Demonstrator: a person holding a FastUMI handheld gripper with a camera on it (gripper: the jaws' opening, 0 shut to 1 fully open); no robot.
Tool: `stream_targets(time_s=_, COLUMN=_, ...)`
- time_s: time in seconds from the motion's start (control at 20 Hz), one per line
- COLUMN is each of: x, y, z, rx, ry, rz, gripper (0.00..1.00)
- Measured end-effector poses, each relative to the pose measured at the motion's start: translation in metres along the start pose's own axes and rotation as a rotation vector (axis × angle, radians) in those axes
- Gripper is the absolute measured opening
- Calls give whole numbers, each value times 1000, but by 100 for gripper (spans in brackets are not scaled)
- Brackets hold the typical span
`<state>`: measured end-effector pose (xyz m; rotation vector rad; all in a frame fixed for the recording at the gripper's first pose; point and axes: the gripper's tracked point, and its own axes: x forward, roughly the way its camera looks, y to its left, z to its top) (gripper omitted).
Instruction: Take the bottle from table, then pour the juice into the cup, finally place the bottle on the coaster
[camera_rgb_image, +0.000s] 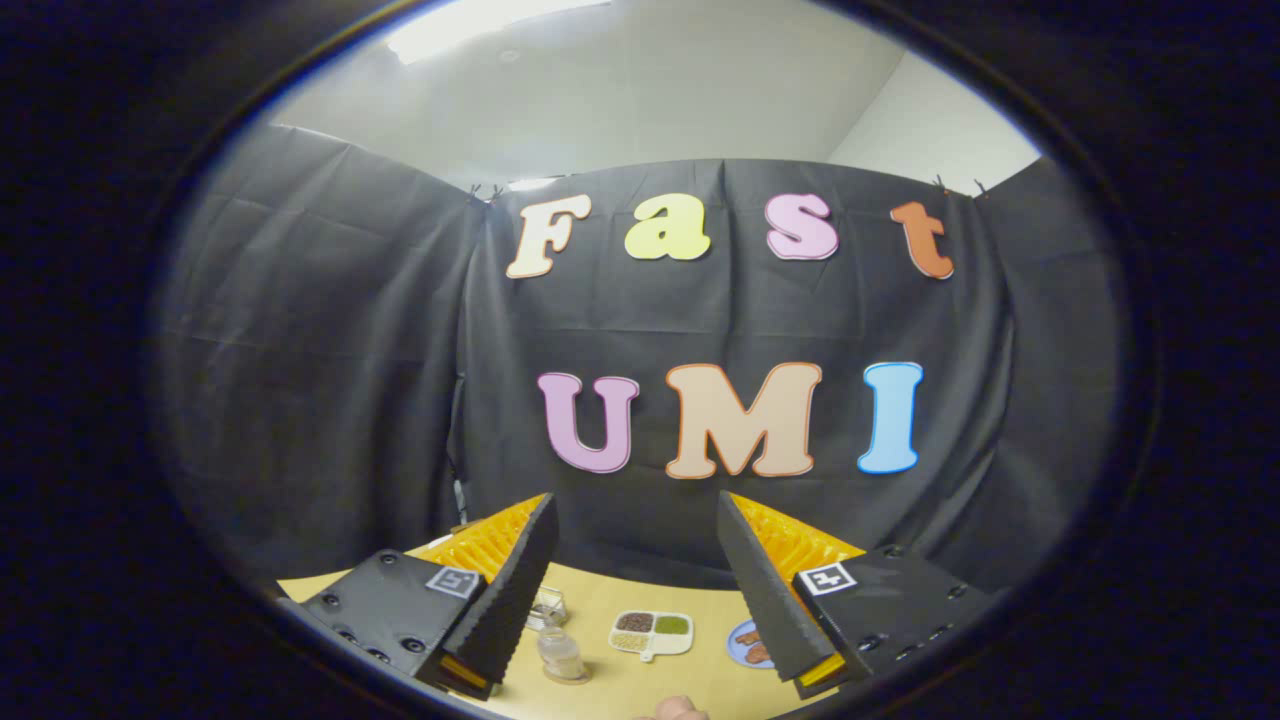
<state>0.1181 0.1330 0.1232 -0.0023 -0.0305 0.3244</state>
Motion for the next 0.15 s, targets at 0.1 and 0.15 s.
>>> stream_targets(time_s=0.1, x=-3, y=-9, z=1, rx=-11, ry=-5, rz=-15, gripper=99)
stream_targets(time_s=0.15, x=-4, y=-12, z=2, rx=-11, ry=-4, rz=-20, gripper=99)
